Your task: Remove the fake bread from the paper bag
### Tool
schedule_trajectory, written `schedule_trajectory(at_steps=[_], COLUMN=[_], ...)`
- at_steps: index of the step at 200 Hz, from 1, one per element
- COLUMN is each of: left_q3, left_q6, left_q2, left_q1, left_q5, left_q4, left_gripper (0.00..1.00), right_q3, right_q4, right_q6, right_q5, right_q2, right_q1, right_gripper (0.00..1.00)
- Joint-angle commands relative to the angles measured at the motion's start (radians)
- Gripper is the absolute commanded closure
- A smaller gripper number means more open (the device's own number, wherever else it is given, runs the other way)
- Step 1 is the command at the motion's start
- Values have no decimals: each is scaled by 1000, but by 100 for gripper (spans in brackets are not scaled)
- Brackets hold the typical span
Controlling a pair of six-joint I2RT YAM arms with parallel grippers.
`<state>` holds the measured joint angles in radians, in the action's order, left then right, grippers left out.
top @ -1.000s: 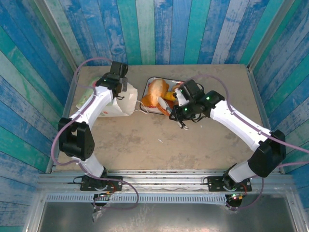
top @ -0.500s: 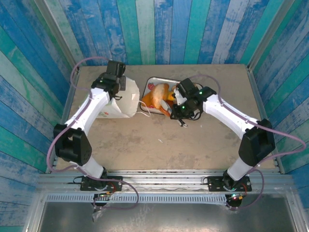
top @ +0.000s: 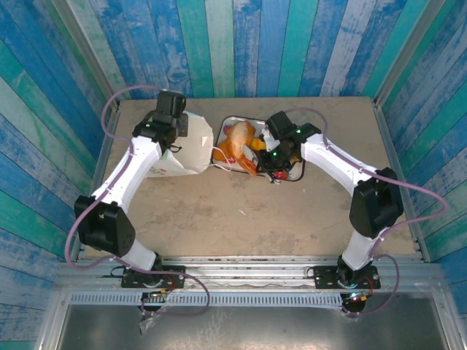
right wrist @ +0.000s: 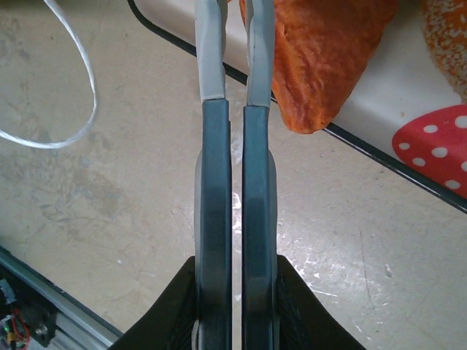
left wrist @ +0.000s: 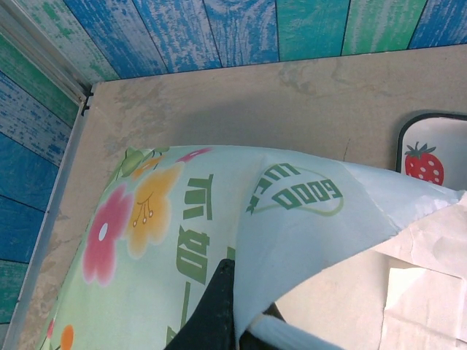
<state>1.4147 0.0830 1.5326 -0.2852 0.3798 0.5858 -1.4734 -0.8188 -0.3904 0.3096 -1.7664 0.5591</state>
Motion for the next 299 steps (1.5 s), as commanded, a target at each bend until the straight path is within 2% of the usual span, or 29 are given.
schedule_trajectory(at_steps=[1,43,87,256,299], left_q3=[-10,-9,3,32,42], left_q6=[-3,-6,-9,-35,-51], left_q2=[-81,-100,-109,-100,-112], left_q1=[3,3,3,12,12], left_q5=[-4,3,2,18,21], left_q4=[6,11,12,9,12], left_gripper=[100,99,99,100,100], right_q3=[-12,-7,-4,63,84], right_q4=[4,3,4,1,1], right_q6=[-10,-21,-28,-52,-57], right_q5=[9,11,14,4,1], right_q2=[-1,22,38,151,184], right_q1=[-8,-9,-8,-9,-9], right_gripper=[84,64,59,59,65])
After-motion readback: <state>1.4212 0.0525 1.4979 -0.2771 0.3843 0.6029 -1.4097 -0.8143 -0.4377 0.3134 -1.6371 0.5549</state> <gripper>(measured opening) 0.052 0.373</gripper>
